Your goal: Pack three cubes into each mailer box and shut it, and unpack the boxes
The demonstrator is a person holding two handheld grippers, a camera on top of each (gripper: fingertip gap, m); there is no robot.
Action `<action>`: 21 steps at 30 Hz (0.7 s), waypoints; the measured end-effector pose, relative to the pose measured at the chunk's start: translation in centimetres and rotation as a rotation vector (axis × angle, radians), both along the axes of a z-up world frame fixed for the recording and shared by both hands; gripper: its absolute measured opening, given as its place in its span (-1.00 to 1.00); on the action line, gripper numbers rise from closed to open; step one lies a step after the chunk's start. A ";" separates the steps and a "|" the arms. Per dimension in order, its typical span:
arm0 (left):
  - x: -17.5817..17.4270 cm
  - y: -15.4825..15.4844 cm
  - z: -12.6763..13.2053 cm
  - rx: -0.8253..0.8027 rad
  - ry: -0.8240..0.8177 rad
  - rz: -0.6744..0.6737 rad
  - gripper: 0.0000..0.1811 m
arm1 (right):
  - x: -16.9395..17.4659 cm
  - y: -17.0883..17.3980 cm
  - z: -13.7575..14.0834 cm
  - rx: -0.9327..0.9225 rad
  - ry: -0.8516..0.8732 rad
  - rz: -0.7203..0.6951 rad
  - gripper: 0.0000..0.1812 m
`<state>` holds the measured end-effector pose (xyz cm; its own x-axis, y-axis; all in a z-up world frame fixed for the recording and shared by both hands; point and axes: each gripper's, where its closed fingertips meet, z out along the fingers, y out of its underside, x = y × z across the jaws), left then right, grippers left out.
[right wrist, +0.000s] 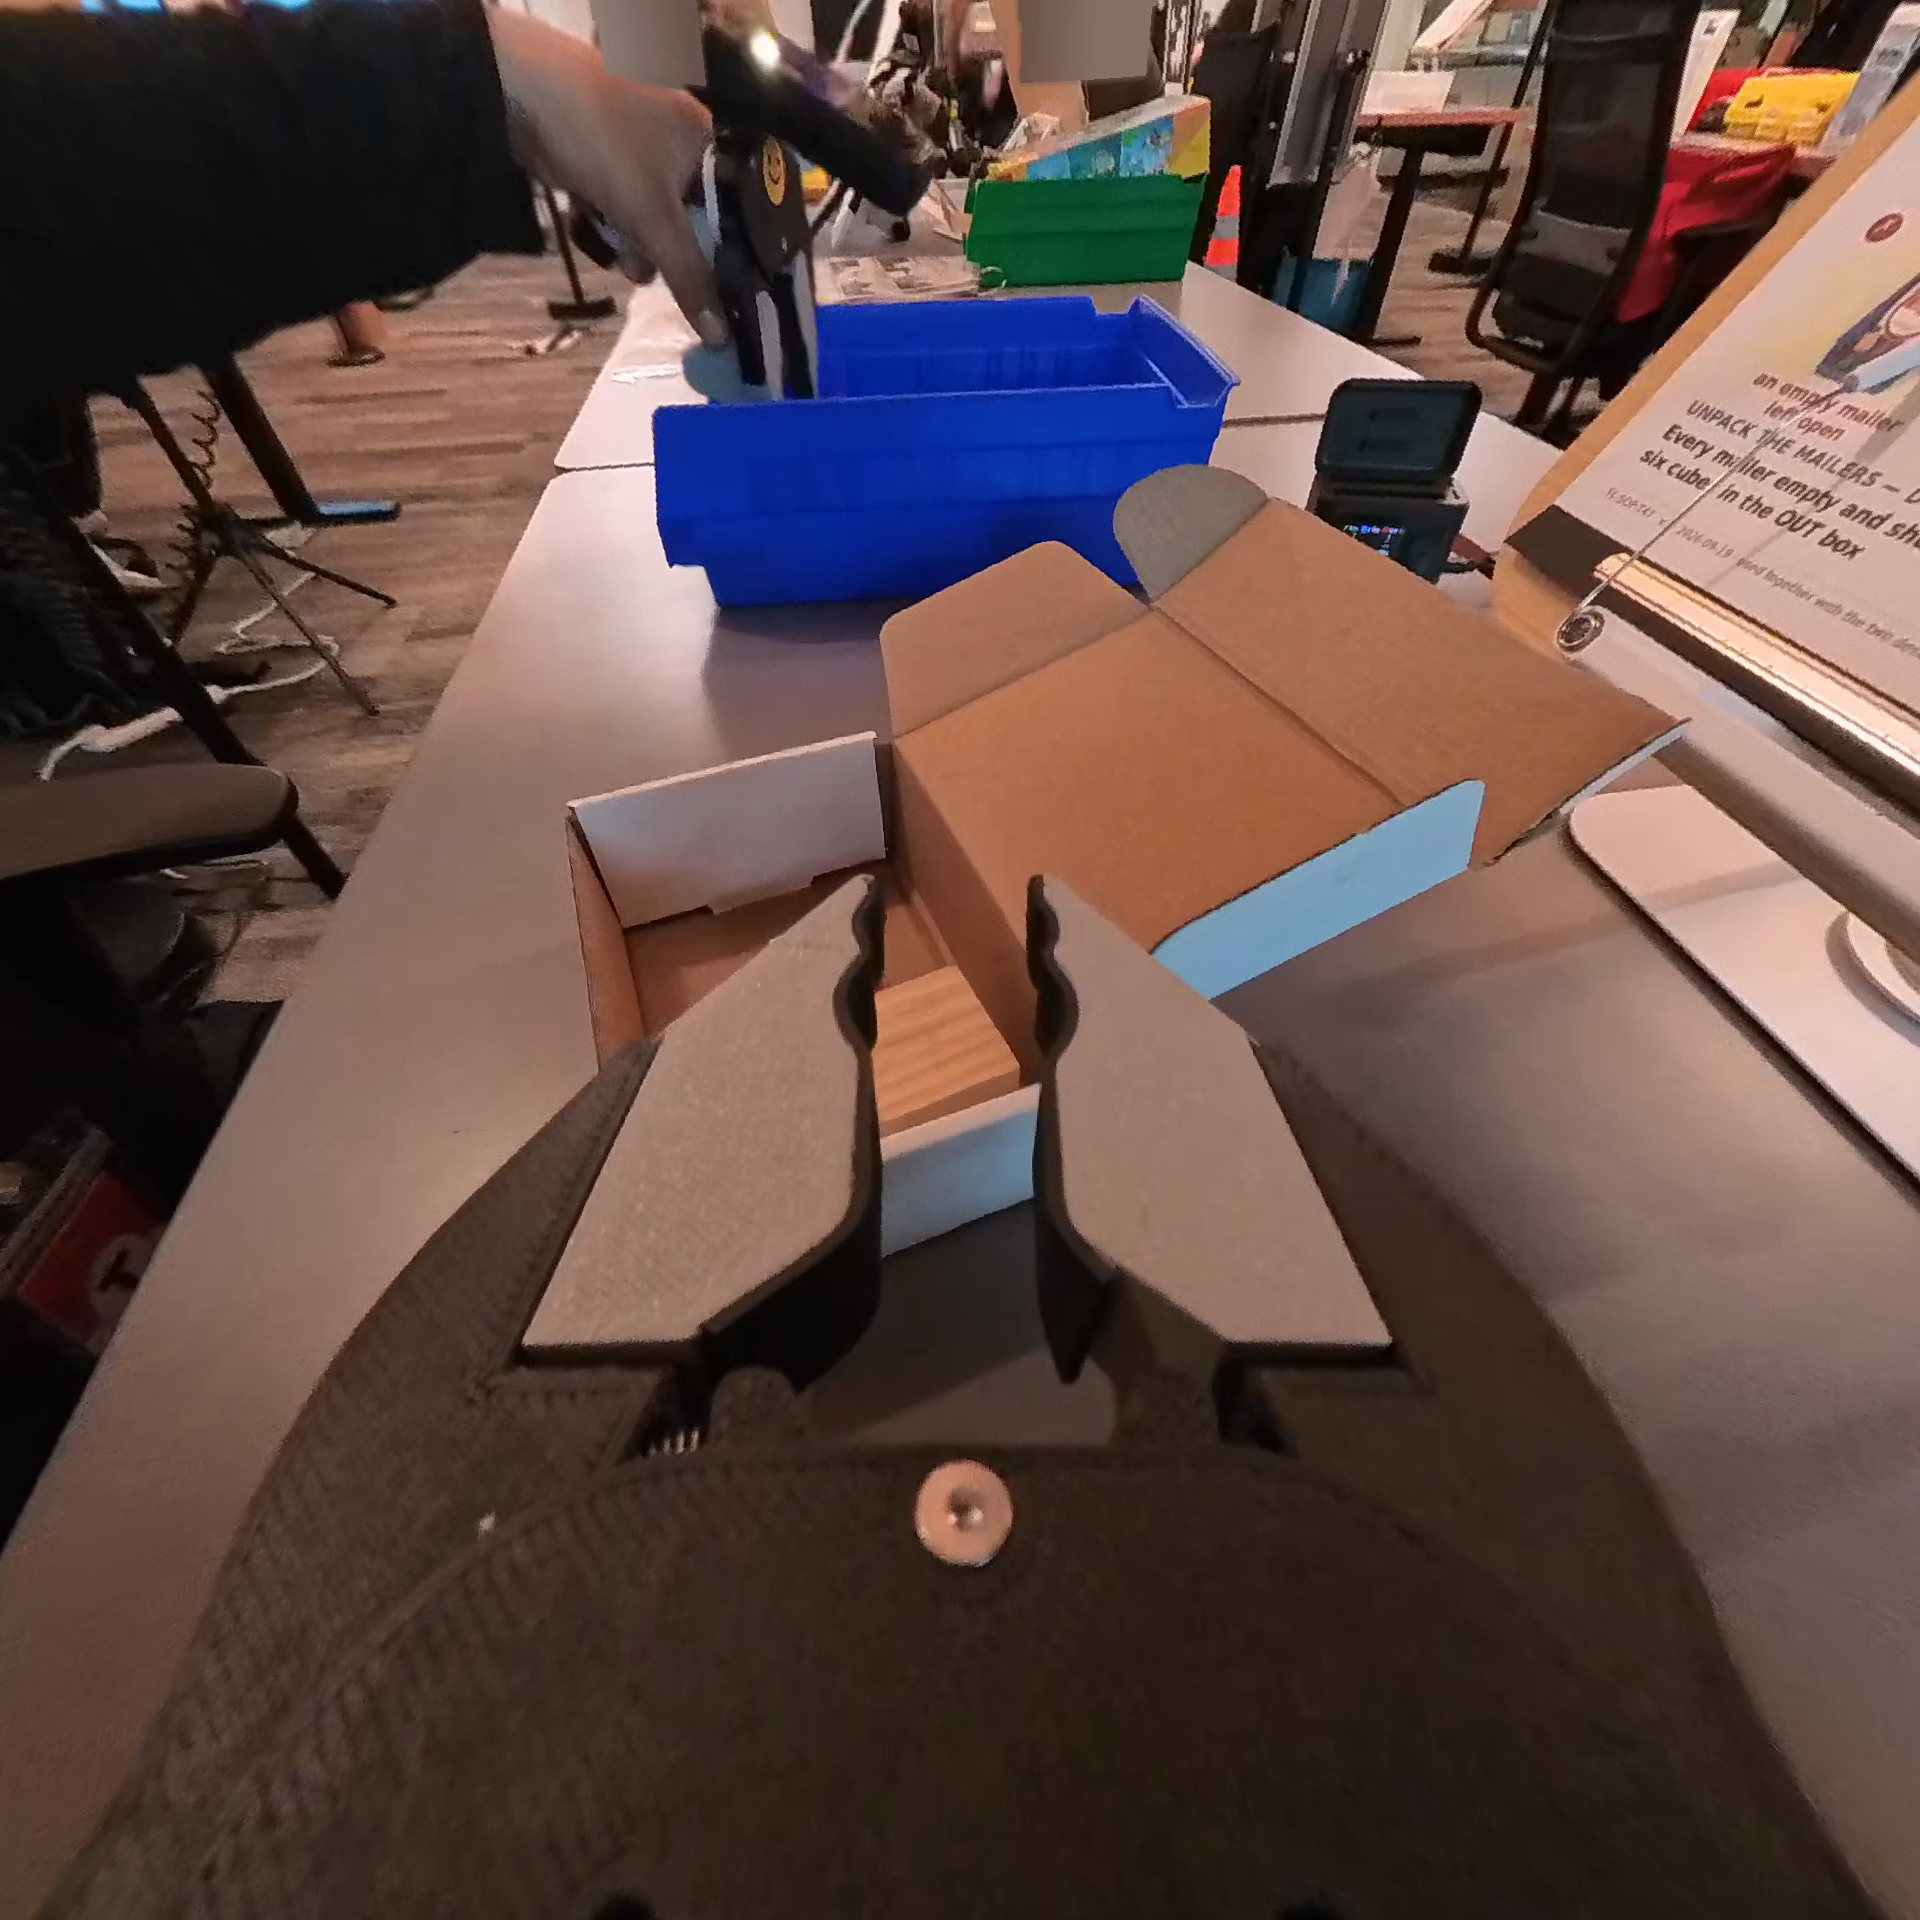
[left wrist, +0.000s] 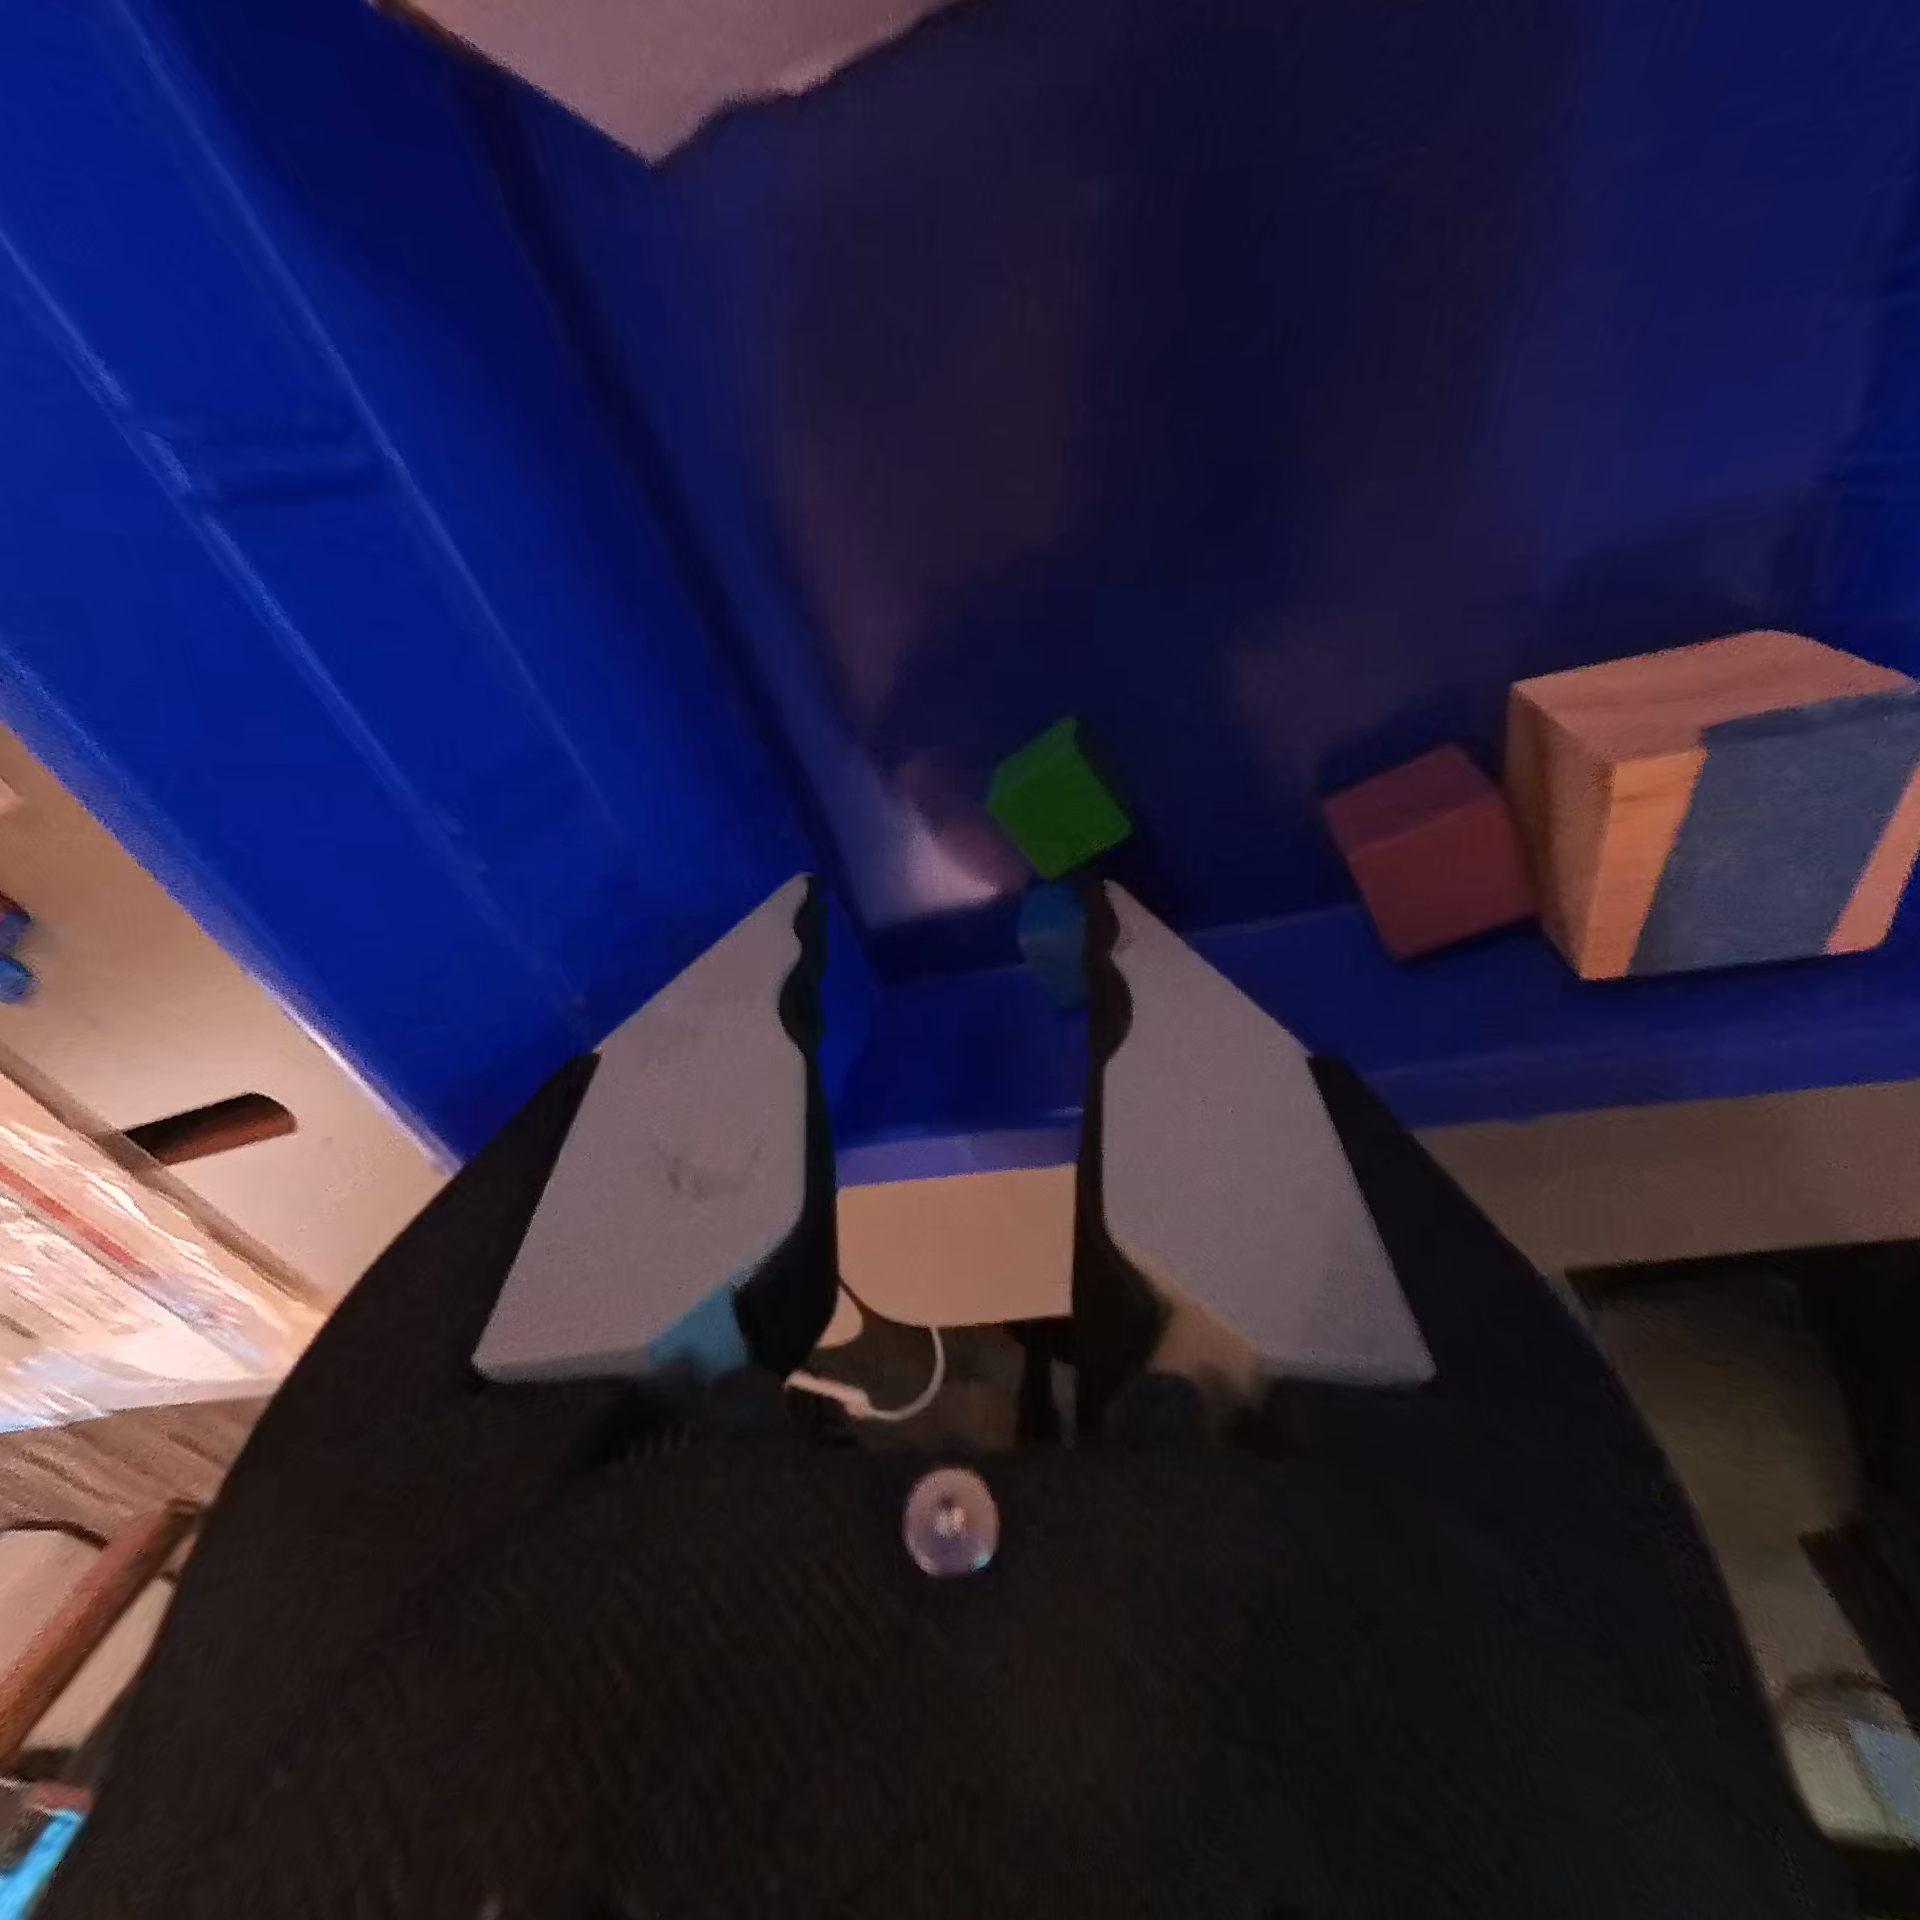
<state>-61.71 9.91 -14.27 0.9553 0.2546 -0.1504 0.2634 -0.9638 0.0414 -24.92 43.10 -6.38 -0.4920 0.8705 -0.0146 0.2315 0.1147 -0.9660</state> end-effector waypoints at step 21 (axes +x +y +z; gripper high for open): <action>2.5 -0.4 1.0 -0.066 -0.149 -0.001 -0.77 | -0.2 -0.5 -0.7 0.037 -0.029 0.010 -0.73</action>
